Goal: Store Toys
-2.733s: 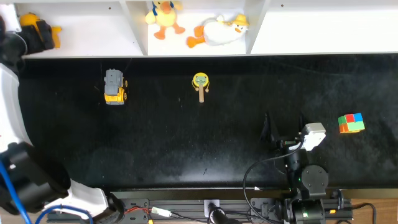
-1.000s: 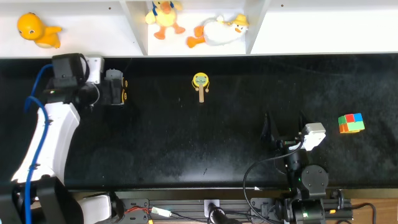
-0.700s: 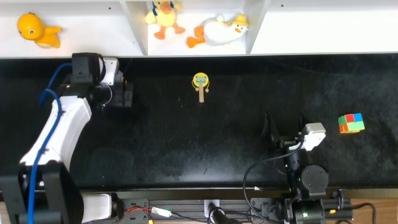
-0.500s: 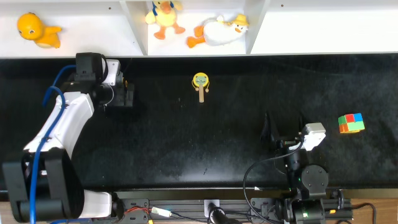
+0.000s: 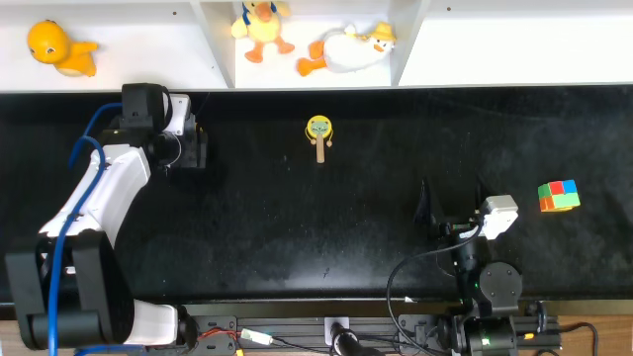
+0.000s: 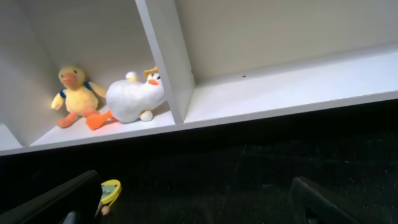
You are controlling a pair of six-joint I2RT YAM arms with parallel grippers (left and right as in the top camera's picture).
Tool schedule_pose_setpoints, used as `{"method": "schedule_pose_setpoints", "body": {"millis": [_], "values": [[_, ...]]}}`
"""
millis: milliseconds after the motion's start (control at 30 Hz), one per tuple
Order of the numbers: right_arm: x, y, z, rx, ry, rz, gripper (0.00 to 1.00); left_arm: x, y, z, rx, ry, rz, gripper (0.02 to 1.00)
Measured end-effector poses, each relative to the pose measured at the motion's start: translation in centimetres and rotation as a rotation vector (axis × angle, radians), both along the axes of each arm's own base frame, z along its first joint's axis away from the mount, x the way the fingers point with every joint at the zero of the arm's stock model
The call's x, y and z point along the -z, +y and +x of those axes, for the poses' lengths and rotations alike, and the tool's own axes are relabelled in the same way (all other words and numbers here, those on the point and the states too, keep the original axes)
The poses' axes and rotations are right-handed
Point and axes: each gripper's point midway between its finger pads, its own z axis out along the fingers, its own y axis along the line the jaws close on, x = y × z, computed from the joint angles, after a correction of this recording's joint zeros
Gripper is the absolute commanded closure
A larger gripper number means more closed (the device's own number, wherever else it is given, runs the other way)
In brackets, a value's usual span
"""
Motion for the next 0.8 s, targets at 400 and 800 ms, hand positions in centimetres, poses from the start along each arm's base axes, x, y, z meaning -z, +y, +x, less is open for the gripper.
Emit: {"method": "schedule_pose_setpoints", "body": {"millis": [400, 800], "values": [[0.0, 0.0, 0.0, 0.0, 0.0, 0.0, 0.005, 0.3, 0.2, 0.4, -0.008, -0.005, 0.009, 0.57], [0.0, 0.0, 0.0, 0.0, 0.0, 0.0, 0.005, 0.2, 0.2, -0.7, -0.027, 0.052, 0.0, 0.794]]}}
